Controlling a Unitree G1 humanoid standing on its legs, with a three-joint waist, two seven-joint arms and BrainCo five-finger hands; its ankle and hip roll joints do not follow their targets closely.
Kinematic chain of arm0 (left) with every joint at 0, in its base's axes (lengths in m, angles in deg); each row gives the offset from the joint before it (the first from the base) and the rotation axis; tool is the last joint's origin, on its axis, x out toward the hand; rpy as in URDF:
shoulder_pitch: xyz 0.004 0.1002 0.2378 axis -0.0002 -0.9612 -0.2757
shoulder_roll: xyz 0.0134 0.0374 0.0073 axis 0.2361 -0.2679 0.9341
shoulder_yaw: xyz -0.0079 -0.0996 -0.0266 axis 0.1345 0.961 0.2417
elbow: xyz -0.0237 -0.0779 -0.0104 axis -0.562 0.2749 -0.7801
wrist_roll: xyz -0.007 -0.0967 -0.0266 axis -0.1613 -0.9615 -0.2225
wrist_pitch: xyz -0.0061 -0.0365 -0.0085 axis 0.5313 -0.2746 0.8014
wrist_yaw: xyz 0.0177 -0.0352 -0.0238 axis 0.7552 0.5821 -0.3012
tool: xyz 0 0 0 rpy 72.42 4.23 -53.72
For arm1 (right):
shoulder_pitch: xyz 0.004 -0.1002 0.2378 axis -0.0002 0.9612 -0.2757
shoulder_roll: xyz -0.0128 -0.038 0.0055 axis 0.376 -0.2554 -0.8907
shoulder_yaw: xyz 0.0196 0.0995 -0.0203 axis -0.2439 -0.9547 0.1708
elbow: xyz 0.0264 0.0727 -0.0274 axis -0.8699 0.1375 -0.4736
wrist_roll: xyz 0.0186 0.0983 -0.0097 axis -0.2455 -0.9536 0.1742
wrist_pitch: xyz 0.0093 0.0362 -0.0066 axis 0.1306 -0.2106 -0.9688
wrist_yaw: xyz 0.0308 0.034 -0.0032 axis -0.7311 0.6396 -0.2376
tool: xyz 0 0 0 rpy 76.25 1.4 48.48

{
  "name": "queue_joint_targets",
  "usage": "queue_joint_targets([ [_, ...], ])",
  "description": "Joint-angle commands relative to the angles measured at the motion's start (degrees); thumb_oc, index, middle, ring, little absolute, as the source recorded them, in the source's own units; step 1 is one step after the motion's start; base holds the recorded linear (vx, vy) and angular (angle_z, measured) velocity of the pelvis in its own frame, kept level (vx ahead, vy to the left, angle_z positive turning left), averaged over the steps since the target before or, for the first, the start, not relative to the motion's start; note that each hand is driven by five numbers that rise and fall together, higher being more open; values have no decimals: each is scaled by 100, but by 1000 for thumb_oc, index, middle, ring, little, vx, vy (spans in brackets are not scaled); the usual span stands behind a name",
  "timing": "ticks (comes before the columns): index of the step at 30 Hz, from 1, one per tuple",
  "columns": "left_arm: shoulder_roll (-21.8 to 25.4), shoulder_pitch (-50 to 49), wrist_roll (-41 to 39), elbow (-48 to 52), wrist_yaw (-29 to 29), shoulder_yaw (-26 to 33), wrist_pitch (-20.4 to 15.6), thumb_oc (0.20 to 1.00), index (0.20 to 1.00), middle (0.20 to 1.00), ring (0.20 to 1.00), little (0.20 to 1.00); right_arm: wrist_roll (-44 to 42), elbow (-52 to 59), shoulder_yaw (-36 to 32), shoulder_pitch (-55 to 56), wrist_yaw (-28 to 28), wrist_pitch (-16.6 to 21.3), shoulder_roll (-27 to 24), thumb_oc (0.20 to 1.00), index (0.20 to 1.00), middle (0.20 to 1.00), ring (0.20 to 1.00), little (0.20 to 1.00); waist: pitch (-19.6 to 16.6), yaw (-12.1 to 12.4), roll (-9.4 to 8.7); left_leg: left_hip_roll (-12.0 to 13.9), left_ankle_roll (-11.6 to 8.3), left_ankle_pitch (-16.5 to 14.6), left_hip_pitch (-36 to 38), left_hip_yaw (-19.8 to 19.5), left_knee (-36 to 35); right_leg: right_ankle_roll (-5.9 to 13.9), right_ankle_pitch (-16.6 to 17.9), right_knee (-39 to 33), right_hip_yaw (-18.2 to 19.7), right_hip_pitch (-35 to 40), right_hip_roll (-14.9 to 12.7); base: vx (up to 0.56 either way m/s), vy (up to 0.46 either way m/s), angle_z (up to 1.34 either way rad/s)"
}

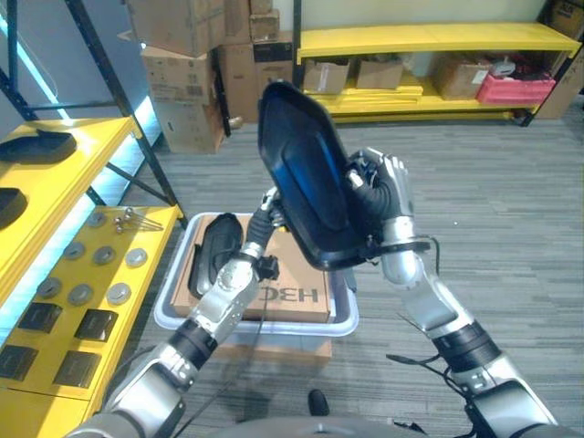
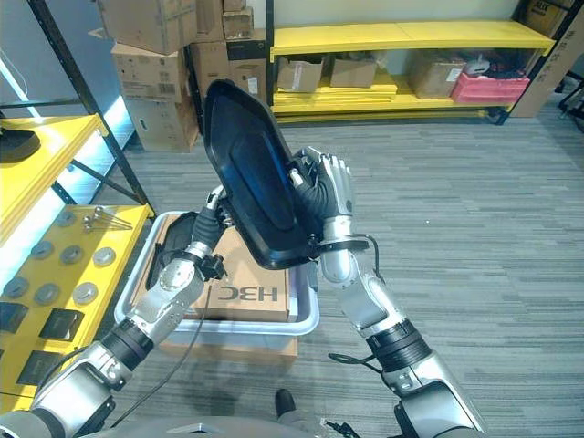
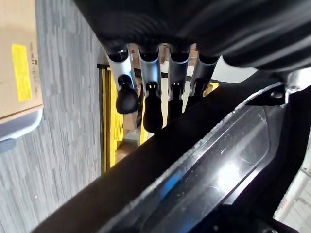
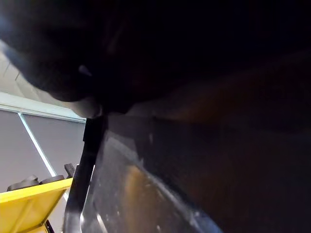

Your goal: Move parts from the plastic box to the shelf.

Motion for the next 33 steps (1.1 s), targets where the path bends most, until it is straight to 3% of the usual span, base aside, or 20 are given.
queue_joint_targets([
  [1, -108, 880, 971, -204, -42, -308, -308, 200, 200, 200, 200, 200, -289, 765, 649, -351, -272, 1264, 347, 200, 200, 200, 200, 200, -36, 103, -146, 133, -215, -887, 313, 112, 414, 547, -1567, 935, -322, 341, -140, 0, 0, 0],
  [5, 51, 898, 1692, -159, -171, -383, -327, 200, 200, 200, 200, 200, -325, 764, 632, -299, -282, 1367, 309, 200, 200, 200, 200, 200, -36, 127, -154, 141, -224, -881, 315, 91, 402, 548, -1569, 922, -353, 360, -142, 0, 0, 0],
  [9, 87, 797, 1797, -61, -214, -369, -366, 200, 200, 200, 200, 200, -332, 767, 620, -244, -279, 1400, 295, 200, 200, 200, 200, 200, -31, 155, -162, 150, -231, -872, 313, 79, 393, 543, -1569, 907, -377, 378, -148, 0, 0, 0],
  [10, 18, 689, 1599, -8, -205, -354, -405, 1000, 1000, 1000, 1000, 1000, -339, 762, 624, -226, -272, 1383, 311, 200, 200, 200, 200, 200, -24, 175, -169, 151, -230, -870, 300, 60, 392, 539, -1566, 899, -392, 382, -150, 0, 0, 0],
  [22, -165, 333, 1183, 306, -305, -334, -569, 1000, 1000, 1000, 1000, 1000, -302, 720, 687, -157, -144, 1359, 428, 200, 200, 200, 200, 200, 3, 224, -229, 169, -245, -835, 234, 24, 375, 541, -1545, 876, -449, 346, -136, 0, 0, 0],
  [27, -94, 388, 1465, 287, -219, -407, -518, 1000, 1000, 1000, 1000, 1000, -292, 734, 694, -165, -171, 1398, 412, 200, 200, 200, 200, 200, 1, 219, -226, 169, -246, -833, 218, 29, 373, 540, -1537, 866, -442, 336, -135, 0, 0, 0],
  [30, 211, 747, 2667, 40, -53, -604, -268, 1000, 1000, 1000, 1000, 1000, -462, 825, 671, -192, -344, 1560, 334, 200, 200, 200, 200, 200, -2, 212, -183, 174, -250, -838, 213, 34, 378, 543, -1540, 872, -458, 335, -133, 0, 0, 0],
  [33, 369, 1071, 3371, -230, 98, -709, -178, 1000, 1000, 1000, 1000, 1000, -573, 942, 619, -191, -463, 1658, 200, 200, 200, 200, 200, 200, -1, 199, -158, 173, -251, -846, 211, 30, 380, 548, -1545, 867, -482, 338, -135, 0, 0, 0],
])
